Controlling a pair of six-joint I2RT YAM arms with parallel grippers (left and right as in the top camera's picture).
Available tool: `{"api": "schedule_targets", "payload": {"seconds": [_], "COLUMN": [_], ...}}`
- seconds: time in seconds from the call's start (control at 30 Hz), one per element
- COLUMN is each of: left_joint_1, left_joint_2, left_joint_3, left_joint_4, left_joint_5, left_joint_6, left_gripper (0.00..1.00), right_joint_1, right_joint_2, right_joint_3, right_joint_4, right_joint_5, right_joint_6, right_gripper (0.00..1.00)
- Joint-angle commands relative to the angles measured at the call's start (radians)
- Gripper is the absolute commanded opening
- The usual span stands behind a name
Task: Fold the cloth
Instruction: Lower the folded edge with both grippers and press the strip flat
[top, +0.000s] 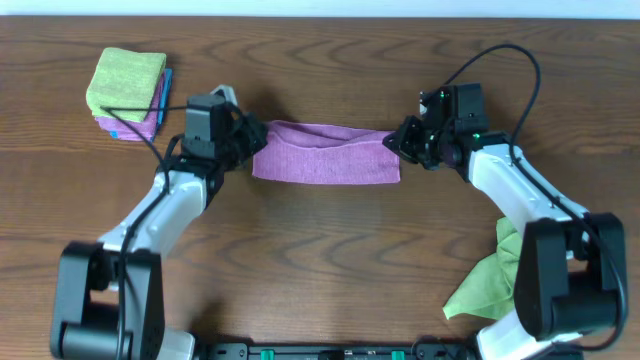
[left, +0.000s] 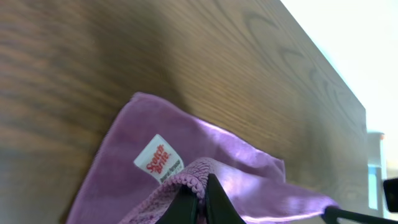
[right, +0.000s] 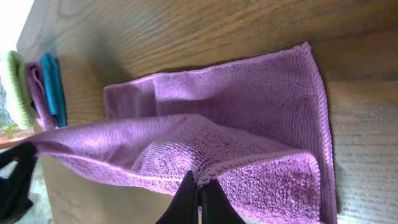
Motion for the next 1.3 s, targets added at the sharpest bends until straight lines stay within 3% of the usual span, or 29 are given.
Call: {"api": "schedule_targets", "payload": {"seconds": [0.0,0.33,0.57,0.93,1.23,1.27], "left_joint_1": [0.004,0.016,0.016,0.016,0.016,0.016], "left_joint_2": [0.029,0.072,0.154,0.152,0.152,0.152], "left_joint_3": [0.044,0.075,0.158,0.159,0.159,0.159], "left_joint_4": [0.003,0.065,0.051,-0.262,-0.291,-0.291], "left_joint_5": [0.024,0.003,0.071,0.085,0.074,0.074], "left_joint_6": [0.029,0.060,0.077,0.130,0.152,0.154], "left_gripper": [0.05,0.06,0.06,0.06,0.06,0.21], "right_joint_1": [-0.005,-0.013,-0.013,-0.012,-0.011,-0.011], "right_joint_2": [0.018,0.021,0.022,0.022,0.022,0.022], "right_joint_3": [0.020,0.020,0.020,0.020,0.020,0.020], "right_joint_4": [0.008,0.121,0.134,-0.135,-0.206,-0.209], "right_joint_5": [0.024,0.084,0.112,0.012,0.042,0.049], "right_joint_6": [0.003,0.015,0.022,-0.013,-0.024,-0.024], "right_gripper": [0.01,0.02,0.01,0.01,0.02,0.02]}}
